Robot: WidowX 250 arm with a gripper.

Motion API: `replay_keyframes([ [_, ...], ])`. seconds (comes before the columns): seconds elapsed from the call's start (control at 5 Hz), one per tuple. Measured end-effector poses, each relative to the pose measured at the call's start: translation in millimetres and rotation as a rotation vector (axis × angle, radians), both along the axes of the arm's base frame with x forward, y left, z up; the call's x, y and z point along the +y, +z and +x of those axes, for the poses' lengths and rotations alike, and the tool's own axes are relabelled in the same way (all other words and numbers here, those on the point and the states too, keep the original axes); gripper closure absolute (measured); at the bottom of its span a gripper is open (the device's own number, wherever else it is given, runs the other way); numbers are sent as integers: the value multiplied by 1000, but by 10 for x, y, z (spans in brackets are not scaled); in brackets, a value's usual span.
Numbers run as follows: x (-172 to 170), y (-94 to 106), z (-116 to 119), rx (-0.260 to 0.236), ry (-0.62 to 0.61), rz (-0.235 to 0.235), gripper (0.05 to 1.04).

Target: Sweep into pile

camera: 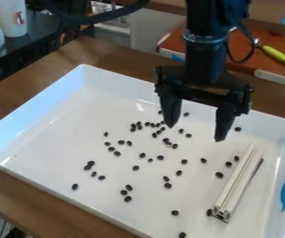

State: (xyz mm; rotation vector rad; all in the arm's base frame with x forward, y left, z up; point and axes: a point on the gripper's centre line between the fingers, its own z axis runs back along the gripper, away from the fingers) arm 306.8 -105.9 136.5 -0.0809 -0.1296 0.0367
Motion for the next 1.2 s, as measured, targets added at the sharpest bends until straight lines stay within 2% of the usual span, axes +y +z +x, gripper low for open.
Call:
replay_keyframes([
  [0.4, -160, -136, 132, -82, -17, -63, 84],
  [0.6, -280, -259, 139, -71, -18, -68, 84],
  [1.0, -494, -579, 94, -30, -12, -15, 84],
  [1.2, -598, -676, 105, -37, -17, 9, 84],
])
